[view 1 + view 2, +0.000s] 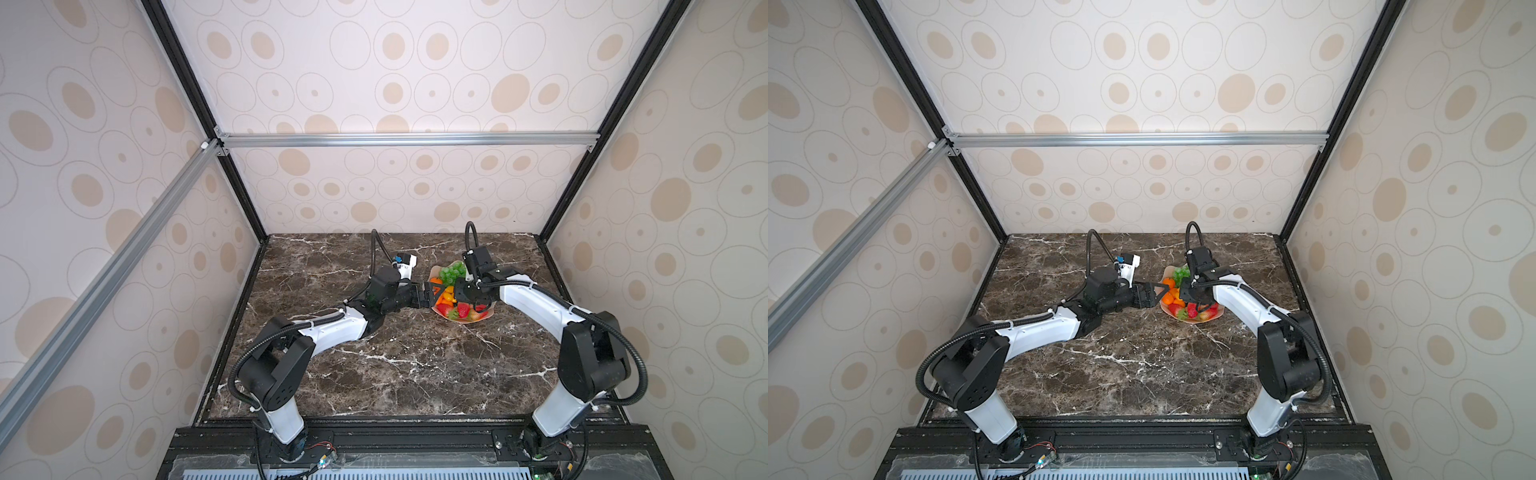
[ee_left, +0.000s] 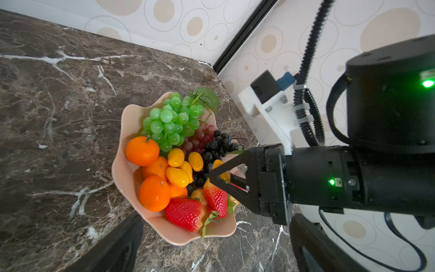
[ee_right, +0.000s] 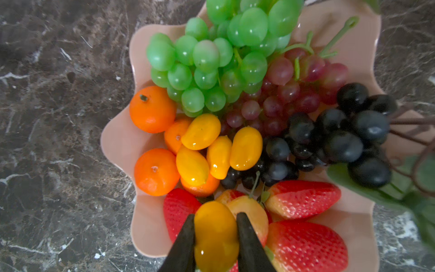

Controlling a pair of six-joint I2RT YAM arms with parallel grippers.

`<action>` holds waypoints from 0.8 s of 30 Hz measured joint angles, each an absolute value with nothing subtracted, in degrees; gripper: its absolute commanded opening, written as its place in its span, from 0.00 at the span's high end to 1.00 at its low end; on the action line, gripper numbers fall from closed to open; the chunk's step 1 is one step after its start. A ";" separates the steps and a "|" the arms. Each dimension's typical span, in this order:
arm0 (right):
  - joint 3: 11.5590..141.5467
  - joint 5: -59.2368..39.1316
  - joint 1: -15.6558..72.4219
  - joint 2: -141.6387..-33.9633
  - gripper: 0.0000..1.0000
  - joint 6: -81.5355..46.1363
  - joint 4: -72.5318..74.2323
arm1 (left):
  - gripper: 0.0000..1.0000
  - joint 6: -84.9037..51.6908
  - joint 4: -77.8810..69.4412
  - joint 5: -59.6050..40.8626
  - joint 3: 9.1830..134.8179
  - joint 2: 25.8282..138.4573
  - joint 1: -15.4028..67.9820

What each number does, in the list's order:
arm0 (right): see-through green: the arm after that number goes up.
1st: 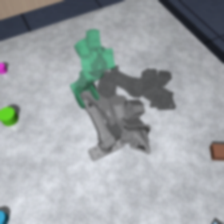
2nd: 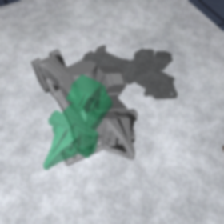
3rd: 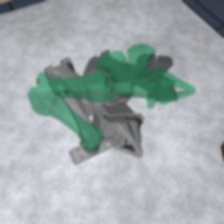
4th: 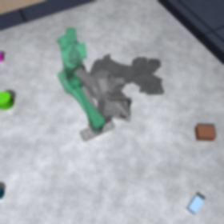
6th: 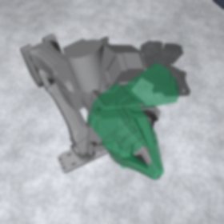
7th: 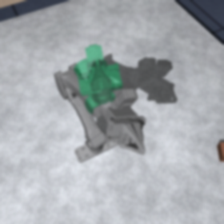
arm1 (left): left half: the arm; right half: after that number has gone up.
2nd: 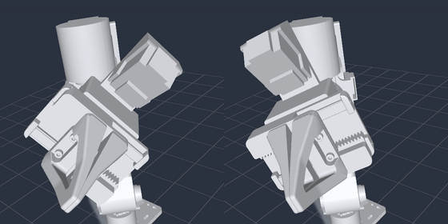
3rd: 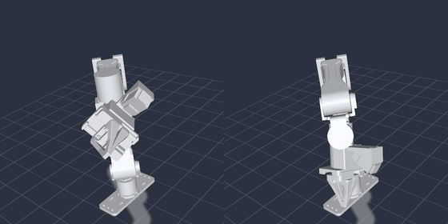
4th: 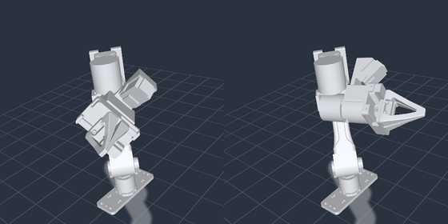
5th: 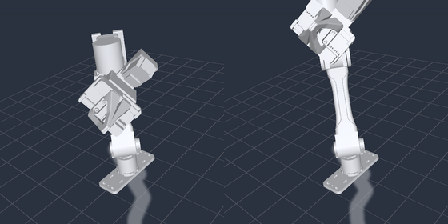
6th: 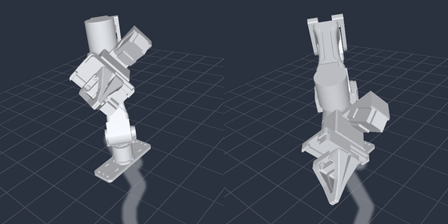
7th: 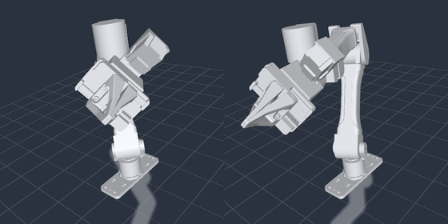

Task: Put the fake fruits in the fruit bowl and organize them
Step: 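Lower the yellow fruit among the yellow fruits and open the right gripper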

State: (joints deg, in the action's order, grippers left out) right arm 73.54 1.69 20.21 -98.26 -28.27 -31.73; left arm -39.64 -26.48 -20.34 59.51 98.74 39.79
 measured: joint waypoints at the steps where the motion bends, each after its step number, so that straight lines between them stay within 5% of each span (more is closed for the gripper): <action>1: 74.06 1.61 20.10 -99.29 0.73 -27.99 -31.70 | 0.02 -39.64 -26.30 -20.34 59.92 99.35 39.97; 24: 84.88 4.34 19.46 -109.19 0.73 -24.49 -36.49 | 0.02 -39.66 -24.56 -19.42 60.31 100.07 40.56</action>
State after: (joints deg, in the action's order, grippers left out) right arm 84.88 4.34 19.46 -109.19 -24.49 -36.49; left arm -39.66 -24.56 -19.42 60.31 100.07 40.56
